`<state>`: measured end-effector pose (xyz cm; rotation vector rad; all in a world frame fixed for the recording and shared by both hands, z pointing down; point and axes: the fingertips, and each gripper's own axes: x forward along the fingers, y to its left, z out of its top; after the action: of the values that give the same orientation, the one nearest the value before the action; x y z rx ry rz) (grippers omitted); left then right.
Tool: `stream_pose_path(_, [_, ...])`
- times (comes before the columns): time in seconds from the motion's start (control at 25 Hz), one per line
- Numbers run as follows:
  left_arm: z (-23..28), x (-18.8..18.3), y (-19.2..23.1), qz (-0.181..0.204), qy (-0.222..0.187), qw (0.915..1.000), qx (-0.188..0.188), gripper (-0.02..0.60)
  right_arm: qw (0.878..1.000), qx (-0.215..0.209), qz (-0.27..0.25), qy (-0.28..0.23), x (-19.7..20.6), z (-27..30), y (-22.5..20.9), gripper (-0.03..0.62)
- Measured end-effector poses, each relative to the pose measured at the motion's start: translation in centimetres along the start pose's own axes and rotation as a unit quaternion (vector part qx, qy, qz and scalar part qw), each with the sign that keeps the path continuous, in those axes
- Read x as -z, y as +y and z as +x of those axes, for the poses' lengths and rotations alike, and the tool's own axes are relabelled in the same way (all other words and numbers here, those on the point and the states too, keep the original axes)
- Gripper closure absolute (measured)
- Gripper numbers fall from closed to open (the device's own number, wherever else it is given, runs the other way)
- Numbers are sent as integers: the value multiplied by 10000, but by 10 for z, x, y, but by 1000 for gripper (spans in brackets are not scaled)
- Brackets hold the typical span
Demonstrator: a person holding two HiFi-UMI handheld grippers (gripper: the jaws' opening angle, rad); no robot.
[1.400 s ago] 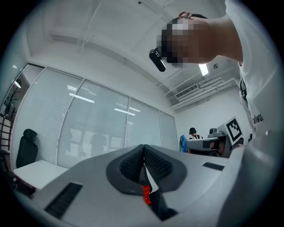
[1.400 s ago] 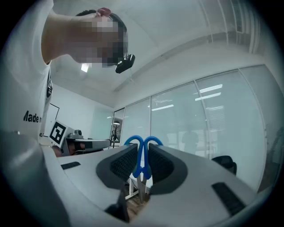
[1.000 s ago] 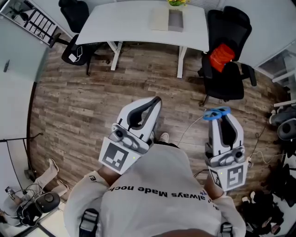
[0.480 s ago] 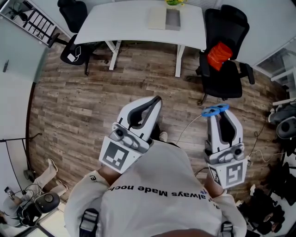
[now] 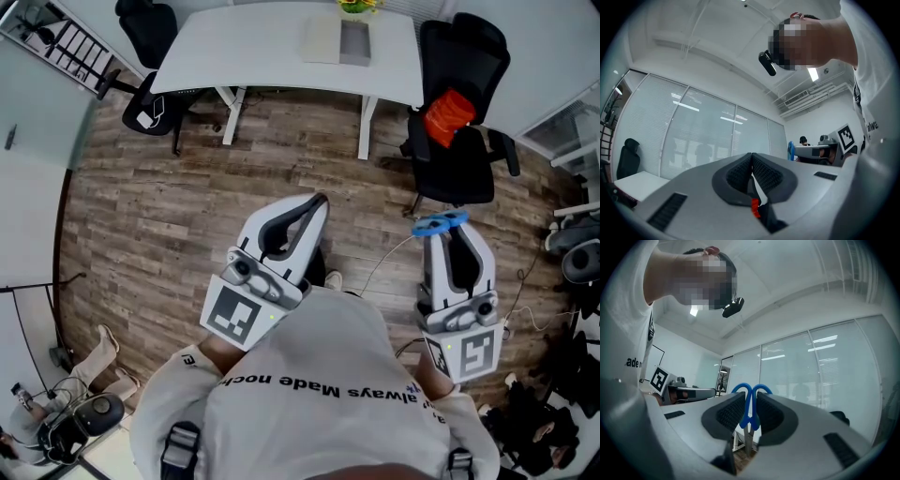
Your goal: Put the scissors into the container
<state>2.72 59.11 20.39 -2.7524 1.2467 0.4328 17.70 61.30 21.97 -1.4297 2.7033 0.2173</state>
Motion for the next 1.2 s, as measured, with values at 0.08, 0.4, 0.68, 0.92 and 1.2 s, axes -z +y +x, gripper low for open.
stream_pose_path(0.08, [3,2,10,-11,5,10000,-5,561,10000,-6,-1,-8,2,9,-1,508])
stream_pose_path(0.4, [23,6,52,-53,-42,10000,10,561,10000,-2,-64,11,5,53,-7,509])
stream_pose_path(0.68, [44,14,91,-101,-47,9999,5,561,9999,-17,-91,44,13,96,-17,508])
stream_pose_path(0.92, [59,17,125,-131,-38,9999,17,561,9998,25,-174,66,15,132,-25,508])
stream_pose_path(1.2, [67,23,165,-192,-5,9998,-43,561,9998,-26,-166,147,23,173,-26,509])
